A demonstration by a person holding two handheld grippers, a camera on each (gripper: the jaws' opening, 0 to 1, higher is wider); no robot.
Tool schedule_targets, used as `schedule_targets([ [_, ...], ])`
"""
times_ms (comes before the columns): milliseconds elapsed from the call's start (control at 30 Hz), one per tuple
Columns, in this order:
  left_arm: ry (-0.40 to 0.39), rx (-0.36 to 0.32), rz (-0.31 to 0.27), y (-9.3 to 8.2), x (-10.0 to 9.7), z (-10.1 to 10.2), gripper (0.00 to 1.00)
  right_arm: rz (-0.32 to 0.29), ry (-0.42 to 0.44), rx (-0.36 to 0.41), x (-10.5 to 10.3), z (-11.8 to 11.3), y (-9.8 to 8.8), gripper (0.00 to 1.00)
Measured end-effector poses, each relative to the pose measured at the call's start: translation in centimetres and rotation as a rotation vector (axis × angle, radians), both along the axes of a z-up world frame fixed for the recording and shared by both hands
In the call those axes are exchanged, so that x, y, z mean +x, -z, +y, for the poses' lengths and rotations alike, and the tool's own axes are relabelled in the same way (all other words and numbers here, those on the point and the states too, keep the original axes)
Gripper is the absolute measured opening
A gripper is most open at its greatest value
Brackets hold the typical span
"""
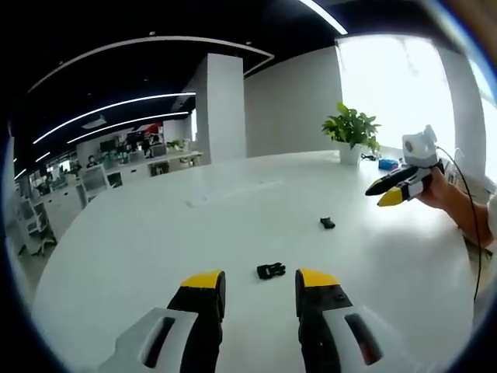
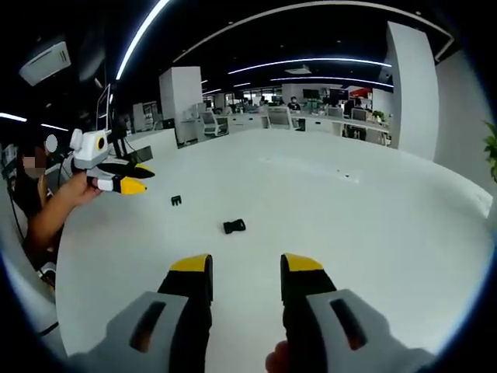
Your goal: Snap the two parts of the plastic buckle together until the buckle closes and remains connected.
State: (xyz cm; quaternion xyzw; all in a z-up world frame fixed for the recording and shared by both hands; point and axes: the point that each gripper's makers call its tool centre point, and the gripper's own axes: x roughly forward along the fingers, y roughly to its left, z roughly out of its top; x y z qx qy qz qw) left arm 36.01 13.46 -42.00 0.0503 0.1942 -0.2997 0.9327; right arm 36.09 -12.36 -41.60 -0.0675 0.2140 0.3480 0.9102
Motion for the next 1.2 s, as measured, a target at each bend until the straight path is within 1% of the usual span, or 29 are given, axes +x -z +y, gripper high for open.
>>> schedule_targets([
  [67, 0.007, -0.002, 0.001, 0.0, 0.1, -0.1, 0.36, 0.002, -0.005, -0.003, 0.1, 0.1, 0.1, 0.33],
  [200, 0.022, 0.013, -0.003, 0.1, 0.4, -0.1, 0.35, 0.005, -0.005, -0.004, 0.3, 0.2, 0.1, 0.33],
  [600, 0.075, 0.031, 0.006, 0.8, 0.9, -0.4, 0.35, 0.007, -0.01, -0.005, 0.9, 0.4, -0.2, 0.32],
  [633, 0.081, 0.025, 0.009, 0.8, 0.9, -0.4, 0.34, 0.008, -0.011, -0.005, 0.9, 0.4, -0.2, 0.32],
  [700, 0.111, -0.036, 0.026, 0.4, 0.8, -1.1, 0.34, 0.009, -0.013, -0.002, 1.0, 0.4, -0.2, 0.33],
  [900, 0.128, -0.002, 0.018, 0.7, 1.4, -1.2, 0.34, 0.008, -0.015, -0.002, 1.2, 0.4, -0.2, 0.33],
  [1033, 0.161, 0.02, 0.023, 1.3, 1.5, -1.7, 0.34, 0.011, -0.019, -0.003, 1.3, 0.3, -0.1, 0.33],
  [1133, 0.197, 0.023, 0.03, 1.6, 1.6, -2.0, 0.33, 0.012, -0.02, -0.006, 1.4, 0.3, 0.0, 0.33],
  [1200, 0.2, 0.034, 0.032, 1.8, 2.0, -1.9, 0.32, 0.012, -0.021, -0.007, 1.5, 0.3, 0.0, 0.33],
])
